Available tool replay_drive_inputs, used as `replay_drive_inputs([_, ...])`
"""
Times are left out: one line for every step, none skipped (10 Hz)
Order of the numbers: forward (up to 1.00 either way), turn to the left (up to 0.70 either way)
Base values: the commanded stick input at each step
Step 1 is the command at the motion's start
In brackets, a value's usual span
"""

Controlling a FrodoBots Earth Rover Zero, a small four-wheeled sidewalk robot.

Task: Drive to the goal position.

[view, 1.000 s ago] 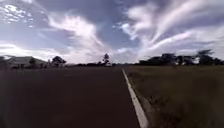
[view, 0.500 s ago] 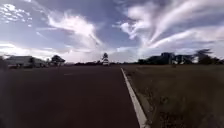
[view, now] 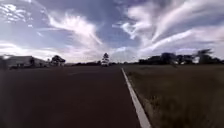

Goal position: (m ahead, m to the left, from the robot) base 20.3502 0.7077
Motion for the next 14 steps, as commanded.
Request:
replay_drive_inputs([1.0,0.0])
replay_drive_inputs([1.0,0.0])
replay_drive_inputs([1.0,0.0])
replay_drive_inputs([1.0,0.0])
replay_drive_inputs([1.0,0.0])
replay_drive_inputs([1.0,0.0])
replay_drive_inputs([1.0,-0.06])
replay_drive_inputs([1.0,-0.16])
replay_drive_inputs([1.0,-0.4])
replay_drive_inputs([1.0,-0.4])
replay_drive_inputs([1.0,-0.2])
replay_drive_inputs([1.0,-0.04])
replay_drive_inputs([1.0,0.0])
replay_drive_inputs([1.0,0.0])
